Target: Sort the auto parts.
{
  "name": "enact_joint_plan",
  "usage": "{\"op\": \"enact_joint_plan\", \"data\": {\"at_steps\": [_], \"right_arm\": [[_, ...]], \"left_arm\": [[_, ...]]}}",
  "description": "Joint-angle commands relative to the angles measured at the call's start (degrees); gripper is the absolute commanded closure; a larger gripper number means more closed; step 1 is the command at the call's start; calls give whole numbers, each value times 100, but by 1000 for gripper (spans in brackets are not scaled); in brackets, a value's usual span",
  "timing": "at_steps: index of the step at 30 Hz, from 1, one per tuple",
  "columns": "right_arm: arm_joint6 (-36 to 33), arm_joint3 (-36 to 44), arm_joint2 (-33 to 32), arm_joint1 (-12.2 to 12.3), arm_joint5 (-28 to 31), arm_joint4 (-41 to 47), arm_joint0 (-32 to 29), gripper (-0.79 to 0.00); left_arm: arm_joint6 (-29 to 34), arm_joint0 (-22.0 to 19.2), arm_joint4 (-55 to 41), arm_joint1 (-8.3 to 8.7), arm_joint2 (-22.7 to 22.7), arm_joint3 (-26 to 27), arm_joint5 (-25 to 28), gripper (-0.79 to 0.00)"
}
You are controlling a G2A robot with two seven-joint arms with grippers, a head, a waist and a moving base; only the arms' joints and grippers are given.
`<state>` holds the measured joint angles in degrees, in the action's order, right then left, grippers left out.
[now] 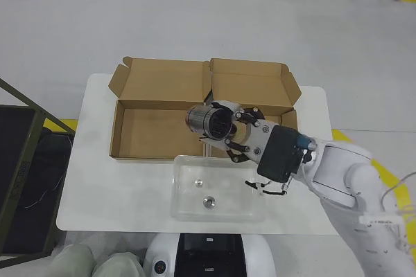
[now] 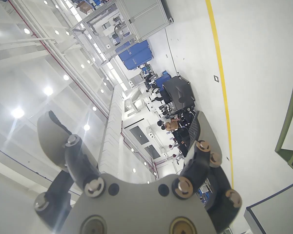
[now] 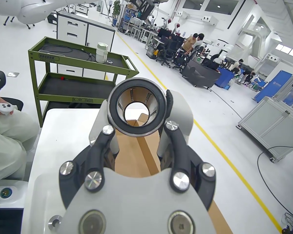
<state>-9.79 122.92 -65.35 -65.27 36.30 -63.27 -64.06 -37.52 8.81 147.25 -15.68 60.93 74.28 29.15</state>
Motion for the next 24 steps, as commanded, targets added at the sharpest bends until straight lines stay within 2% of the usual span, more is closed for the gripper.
{"op": "enact_joint_plan", "data": {"at_steps": [1,6,10,24], "right_arm": [[-28,16,-27,1,-87,-91,-12,0],[-152,147,-69,9,-349,-549,-135,0],[-284,120,-119,23,-446,-566,-325,0],[-721,-830,-364,56,-604,-427,-500,0]], "left_arm": [[0,0,0,0,0,0,0,-785],[0,0,0,0,0,0,0,-785],[0,0,0,0,0,0,0,-785],[0,0,0,0,0,0,0,-785]]}}
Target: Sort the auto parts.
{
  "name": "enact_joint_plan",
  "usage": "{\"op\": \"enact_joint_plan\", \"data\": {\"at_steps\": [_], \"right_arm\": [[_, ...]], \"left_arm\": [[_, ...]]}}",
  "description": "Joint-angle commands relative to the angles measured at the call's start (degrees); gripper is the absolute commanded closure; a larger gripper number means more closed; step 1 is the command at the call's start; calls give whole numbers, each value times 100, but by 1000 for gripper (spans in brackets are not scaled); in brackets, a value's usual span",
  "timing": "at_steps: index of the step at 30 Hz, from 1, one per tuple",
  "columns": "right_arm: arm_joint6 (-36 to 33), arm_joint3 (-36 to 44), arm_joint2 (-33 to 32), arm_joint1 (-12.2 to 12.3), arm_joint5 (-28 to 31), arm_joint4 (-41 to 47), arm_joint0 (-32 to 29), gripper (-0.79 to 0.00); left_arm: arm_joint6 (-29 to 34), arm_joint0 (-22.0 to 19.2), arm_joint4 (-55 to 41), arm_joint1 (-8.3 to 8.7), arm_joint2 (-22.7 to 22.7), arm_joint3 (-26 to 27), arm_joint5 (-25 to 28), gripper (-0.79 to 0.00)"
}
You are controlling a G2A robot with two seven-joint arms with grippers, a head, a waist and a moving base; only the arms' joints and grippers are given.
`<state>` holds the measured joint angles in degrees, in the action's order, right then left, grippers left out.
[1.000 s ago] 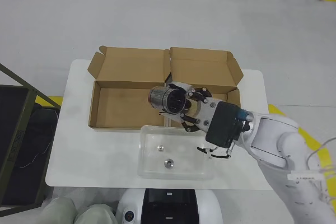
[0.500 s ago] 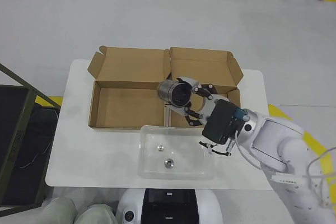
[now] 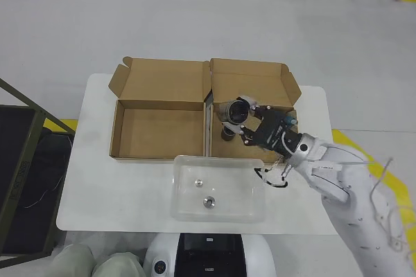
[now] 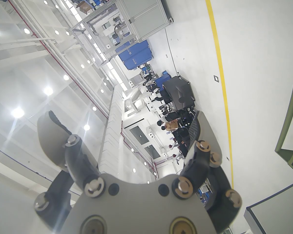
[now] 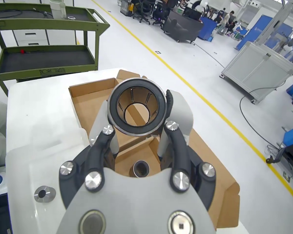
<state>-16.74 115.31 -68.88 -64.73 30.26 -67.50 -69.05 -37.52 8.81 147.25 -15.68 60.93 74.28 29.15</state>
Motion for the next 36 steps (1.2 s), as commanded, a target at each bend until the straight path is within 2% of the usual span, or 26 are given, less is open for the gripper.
{"op": "enact_joint_plan", "data": {"at_steps": [1,18,36], "right_arm": [[-69,-155,-16,4,18,6,4,0],[-572,-1428,-140,13,-179,21,242,0],[-561,-2947,192,-79,-186,459,582,0]], "left_arm": [[0,0,0,0,0,0,0,-785],[0,0,0,0,0,0,0,-785],[0,0,0,0,0,0,0,-785]]}}
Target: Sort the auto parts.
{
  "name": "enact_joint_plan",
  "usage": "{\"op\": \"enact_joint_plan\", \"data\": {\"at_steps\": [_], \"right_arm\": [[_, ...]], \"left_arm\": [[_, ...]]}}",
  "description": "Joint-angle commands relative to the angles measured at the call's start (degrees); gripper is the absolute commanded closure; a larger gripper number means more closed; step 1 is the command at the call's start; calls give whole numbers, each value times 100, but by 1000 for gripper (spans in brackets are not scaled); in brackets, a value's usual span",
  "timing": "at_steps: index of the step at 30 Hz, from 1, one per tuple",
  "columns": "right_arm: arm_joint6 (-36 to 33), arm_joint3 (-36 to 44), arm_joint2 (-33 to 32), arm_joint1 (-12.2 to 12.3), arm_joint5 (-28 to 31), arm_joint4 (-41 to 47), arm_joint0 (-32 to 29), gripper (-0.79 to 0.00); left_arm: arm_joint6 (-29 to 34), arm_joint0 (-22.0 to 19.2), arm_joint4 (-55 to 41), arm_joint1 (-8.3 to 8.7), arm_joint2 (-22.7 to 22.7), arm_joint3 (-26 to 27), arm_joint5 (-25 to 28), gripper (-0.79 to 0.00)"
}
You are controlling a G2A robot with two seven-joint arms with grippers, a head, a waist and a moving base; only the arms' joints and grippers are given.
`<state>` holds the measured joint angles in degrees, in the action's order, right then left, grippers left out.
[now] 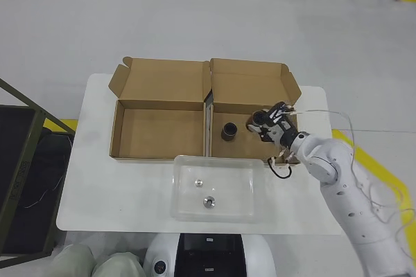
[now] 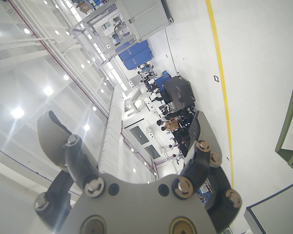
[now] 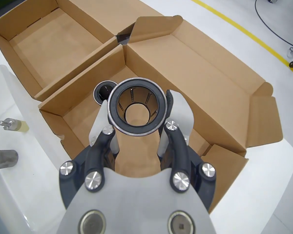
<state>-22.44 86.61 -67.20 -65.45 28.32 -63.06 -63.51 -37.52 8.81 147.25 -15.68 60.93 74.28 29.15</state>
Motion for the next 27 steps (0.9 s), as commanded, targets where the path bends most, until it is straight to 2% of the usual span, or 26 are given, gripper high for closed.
{"op": "enact_joint_plan", "data": {"at_steps": [1,19,27], "right_arm": [[9,-165,55,-15,12,40,64,0],[140,-1433,712,-221,29,227,618,0],[208,-1644,890,-280,80,209,697,-203]], "left_arm": [[0,0,0,0,0,0,0,-785],[0,0,0,0,0,0,0,-785],[0,0,0,0,0,0,0,-785]]}}
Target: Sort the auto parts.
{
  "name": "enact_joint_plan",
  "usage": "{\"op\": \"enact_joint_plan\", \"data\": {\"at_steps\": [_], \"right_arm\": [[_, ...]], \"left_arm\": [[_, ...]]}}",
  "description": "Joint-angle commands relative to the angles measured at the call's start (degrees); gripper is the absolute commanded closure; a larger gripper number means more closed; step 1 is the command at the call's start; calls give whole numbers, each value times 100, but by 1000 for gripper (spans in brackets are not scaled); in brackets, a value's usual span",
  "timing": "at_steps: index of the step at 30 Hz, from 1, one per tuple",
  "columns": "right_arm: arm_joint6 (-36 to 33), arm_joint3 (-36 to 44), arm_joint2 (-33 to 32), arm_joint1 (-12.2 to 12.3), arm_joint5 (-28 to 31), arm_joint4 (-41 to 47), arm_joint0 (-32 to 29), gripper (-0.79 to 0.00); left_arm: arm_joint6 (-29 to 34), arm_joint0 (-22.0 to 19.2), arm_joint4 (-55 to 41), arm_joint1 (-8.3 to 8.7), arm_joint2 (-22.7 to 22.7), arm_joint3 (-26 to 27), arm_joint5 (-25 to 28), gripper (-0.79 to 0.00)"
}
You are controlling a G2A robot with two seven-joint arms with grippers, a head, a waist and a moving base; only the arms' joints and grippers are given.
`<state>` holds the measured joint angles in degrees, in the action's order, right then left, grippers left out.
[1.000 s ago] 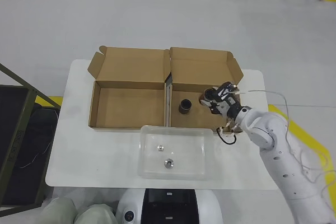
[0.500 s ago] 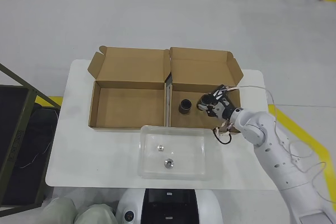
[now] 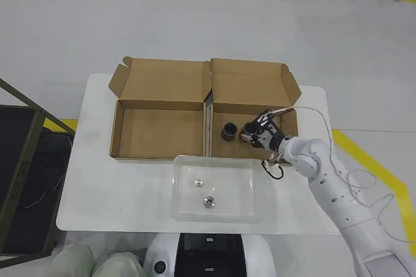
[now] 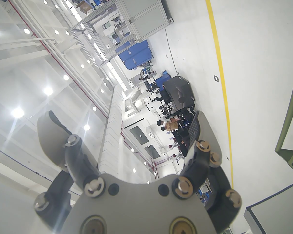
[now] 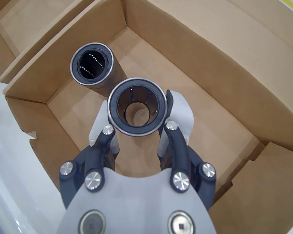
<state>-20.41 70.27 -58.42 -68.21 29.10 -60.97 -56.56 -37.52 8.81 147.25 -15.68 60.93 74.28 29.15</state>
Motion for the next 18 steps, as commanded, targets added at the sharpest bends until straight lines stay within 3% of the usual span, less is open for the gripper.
{"op": "enact_joint_plan", "data": {"at_steps": [1,8,11,13,18], "right_arm": [[11,-24,30,-10,7,-6,5,-228],[37,-50,108,-35,45,-54,8,-360],[18,35,104,-28,60,-114,-20,-622],[5,123,80,-18,65,-152,-52,-705],[-31,444,-36,23,74,-226,-165,-727]], "left_arm": [[0,0,0,0,0,0,0,-785],[0,0,0,0,0,0,0,-785],[0,0,0,0,0,0,0,-785],[0,0,0,0,0,0,0,-785],[0,0,0,0,0,0,0,-785]]}}
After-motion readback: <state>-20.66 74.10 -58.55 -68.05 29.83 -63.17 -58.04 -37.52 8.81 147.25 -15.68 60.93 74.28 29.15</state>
